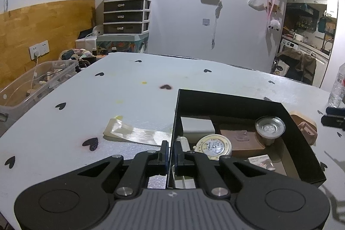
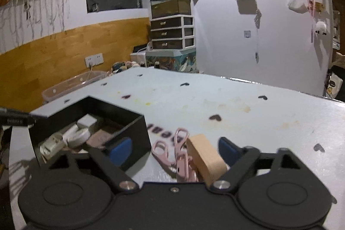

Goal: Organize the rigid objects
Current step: 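Move the right tool toward the pink scissors and wooden block, then close the right tool on the pink scissors handle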

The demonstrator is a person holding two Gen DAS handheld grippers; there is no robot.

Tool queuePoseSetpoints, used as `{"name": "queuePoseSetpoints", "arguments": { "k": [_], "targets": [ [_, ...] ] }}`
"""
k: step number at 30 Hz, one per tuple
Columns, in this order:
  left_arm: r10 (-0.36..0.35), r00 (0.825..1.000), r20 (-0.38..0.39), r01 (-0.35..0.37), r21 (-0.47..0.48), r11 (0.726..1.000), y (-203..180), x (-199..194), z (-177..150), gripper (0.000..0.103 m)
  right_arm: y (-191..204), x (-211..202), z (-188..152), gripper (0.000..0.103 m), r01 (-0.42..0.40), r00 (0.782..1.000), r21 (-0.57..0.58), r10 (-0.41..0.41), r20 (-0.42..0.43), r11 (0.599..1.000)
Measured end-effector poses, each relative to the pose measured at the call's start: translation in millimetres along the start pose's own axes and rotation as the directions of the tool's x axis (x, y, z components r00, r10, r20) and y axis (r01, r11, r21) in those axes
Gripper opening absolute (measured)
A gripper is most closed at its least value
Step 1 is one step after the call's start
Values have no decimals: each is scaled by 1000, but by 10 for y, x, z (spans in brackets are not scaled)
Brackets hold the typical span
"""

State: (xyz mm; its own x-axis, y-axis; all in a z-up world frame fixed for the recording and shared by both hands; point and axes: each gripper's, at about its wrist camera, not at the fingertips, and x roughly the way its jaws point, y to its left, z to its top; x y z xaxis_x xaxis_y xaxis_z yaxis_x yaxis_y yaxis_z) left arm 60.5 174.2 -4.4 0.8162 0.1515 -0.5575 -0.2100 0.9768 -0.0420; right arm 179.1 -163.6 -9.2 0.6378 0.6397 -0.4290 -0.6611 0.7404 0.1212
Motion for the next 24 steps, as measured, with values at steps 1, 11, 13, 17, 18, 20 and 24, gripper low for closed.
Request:
{"name": "queuePoseSetpoints", "arguments": {
  "k": [1,11,13,17,18,20,24],
  "targets": [
    [3,1000,0,-3,0,1000,-2,-2,-1,4,-12,2,-26,71,-22,1000,4,22,-8,1000],
    [15,1000,0,-15,10,1000,-33,-15,-3,4,-17,203,-195,41,10,998,-3,-10,-66,1000],
    [15,1000,1,-15,9,1000,-31,-16,-7,4,-37,276,-199,36,13,997,3,-13,-72,1000],
    [16,1000,3,-16,9,1000,-34,-18,-3,4,-61,484,-212,25,38,994,-8,-39,-103,999],
    [16,1000,4,-16,8,1000,-34,-19,-3,4,-70,520,-222,23,39,993,-8,-40,-115,999],
    [18,1000,5,-18,8,1000,-38,-22,-8,4,-71,510,-222,21,43,992,-13,-44,-116,999],
    [15,1000,4,-15,7,1000,-51,-23,-3,4,-21,429,-255,17,59,990,-49,-65,-124,997]
  ]
}}
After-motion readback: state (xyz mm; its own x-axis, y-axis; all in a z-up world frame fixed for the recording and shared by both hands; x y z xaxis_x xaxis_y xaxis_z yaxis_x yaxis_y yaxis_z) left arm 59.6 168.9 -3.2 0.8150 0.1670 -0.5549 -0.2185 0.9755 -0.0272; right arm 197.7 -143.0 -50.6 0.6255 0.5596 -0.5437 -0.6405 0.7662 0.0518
